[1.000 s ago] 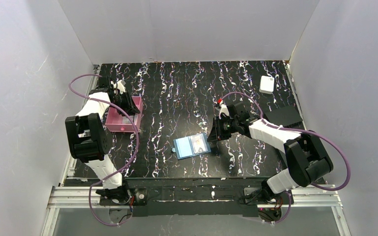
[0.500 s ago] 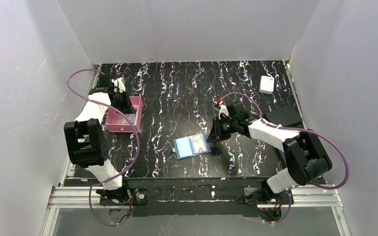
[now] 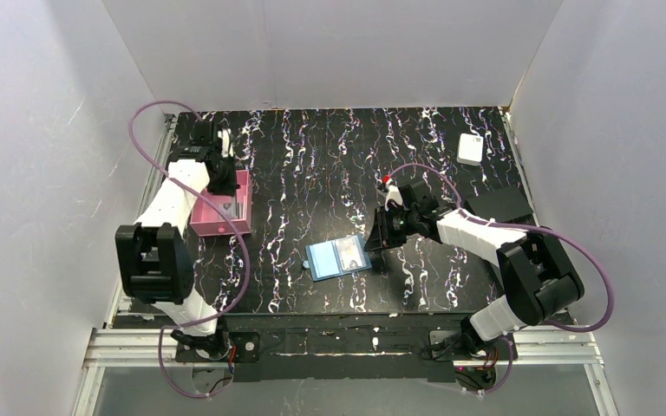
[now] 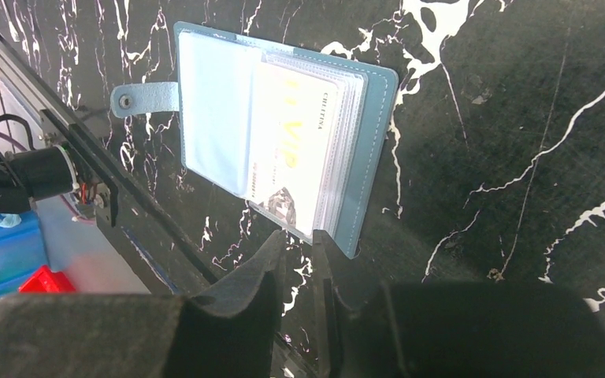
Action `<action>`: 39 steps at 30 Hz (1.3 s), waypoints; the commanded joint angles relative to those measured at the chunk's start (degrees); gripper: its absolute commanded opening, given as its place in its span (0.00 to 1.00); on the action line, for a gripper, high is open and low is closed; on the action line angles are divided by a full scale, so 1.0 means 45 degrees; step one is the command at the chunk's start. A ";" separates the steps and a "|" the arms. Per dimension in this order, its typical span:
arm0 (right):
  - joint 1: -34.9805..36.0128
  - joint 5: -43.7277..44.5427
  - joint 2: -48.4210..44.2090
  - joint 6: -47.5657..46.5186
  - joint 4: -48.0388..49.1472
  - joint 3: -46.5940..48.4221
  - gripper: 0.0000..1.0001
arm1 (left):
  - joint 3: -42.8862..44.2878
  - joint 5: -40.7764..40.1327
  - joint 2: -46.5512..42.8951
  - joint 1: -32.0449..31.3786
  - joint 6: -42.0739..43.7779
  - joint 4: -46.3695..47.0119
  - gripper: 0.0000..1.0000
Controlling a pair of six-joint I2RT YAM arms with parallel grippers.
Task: Put the credit cards into the card holder
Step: Pick up the credit card from the storage box, then insert the credit card into the card holder.
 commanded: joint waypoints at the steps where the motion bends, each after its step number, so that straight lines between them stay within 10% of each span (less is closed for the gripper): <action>1: 0.0070 -0.0118 0.0198 0.0031 0.0337 0.0397 0.27 | 0.1575 -0.4041 -0.2306 -0.0685 0.0031 -0.0893 0.00; 6: 0.0174 0.0308 0.0137 -0.0171 -0.0040 0.0583 0.27 | 0.3252 -0.4934 -0.3829 -0.1641 0.0111 -0.1390 0.00; 12: 0.0292 0.0717 -0.0196 -0.0363 -0.0561 0.1077 0.29 | 0.1772 0.4894 -0.5294 -0.1664 -0.2608 0.0350 0.00; 18: 0.0418 -0.2170 -0.1721 0.1633 0.2536 0.0669 0.53 | -0.3942 1.0090 -0.6778 -0.1875 -0.8918 0.9391 0.00; 23: 0.0419 -0.3544 -0.2755 0.5617 0.8386 -0.0265 0.72 | -0.6676 1.0053 -0.7237 -0.3008 -1.0839 1.3082 0.00; 29: 0.0438 -0.3541 -0.2019 0.8747 1.2164 -0.1064 0.73 | -0.8915 0.9370 -0.7827 -0.4229 -1.2250 1.6242 0.00; 39: 0.0647 -0.3212 -0.1183 1.2618 1.7324 -0.2453 0.41 | -1.0107 0.8116 -0.7378 -0.5423 -1.3225 1.8508 0.00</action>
